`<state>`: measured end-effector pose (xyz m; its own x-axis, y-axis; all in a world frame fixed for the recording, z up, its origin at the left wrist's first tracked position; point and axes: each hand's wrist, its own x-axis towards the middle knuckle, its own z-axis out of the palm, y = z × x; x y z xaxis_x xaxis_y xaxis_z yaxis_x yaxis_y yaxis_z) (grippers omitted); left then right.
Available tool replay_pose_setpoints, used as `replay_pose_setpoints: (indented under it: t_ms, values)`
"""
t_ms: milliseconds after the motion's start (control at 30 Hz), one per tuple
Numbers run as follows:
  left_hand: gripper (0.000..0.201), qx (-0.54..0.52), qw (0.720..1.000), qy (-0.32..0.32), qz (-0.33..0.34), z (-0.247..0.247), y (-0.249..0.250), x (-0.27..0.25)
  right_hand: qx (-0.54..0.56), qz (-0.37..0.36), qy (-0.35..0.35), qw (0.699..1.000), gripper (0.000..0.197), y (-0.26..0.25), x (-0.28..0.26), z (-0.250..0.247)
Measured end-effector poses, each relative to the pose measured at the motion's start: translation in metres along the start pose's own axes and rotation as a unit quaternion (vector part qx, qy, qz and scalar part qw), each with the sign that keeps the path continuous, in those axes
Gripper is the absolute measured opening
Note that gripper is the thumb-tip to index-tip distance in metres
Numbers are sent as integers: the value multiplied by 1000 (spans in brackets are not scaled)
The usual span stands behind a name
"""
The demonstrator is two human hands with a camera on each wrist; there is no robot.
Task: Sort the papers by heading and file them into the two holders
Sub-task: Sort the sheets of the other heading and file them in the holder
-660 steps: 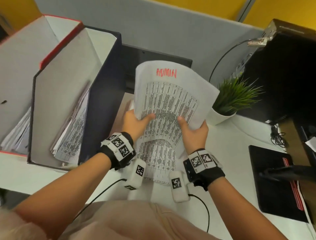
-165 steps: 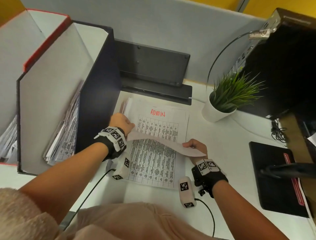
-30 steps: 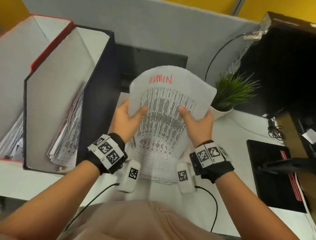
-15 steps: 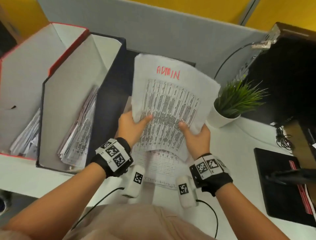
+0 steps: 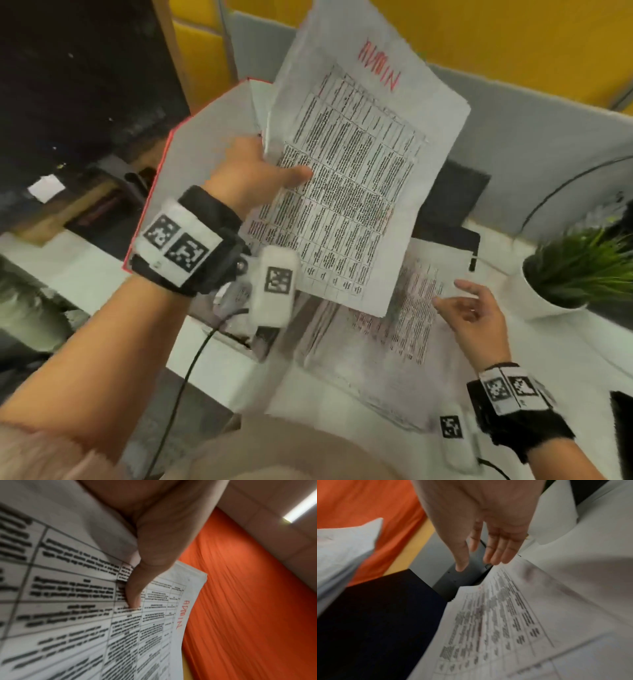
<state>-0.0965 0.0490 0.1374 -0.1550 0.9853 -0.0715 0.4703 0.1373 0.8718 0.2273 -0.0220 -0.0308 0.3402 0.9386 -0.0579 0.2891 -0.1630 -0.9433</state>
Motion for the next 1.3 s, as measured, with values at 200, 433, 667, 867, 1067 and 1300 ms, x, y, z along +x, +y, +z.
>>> replay_pose_setpoints:
  t_ms: [200,433,667,867,1067,1300]
  values:
    - [62,64,996,3,-65,-52,-17,21,-225,84,34,970,73,44,-1,4]
    - [55,216,975,34,-37,-23,-40,27,-283,140,-12,949,102,67,-7,6]
    - [71,24,995,38,84,20,-72,14,-280,152,-22,948,103,69,-11,3]
    - [55,-8,981,50,189,17,-87,10,-278,150,-28,948,100,71,-10,3]
    - [16,63,993,-83,46,17,-94,21,-281,149,-36,947,97,68,-10,4]
    - [27,140,982,-120,-47,29,-85,38,-280,147,-41,948,95,66,-11,4]
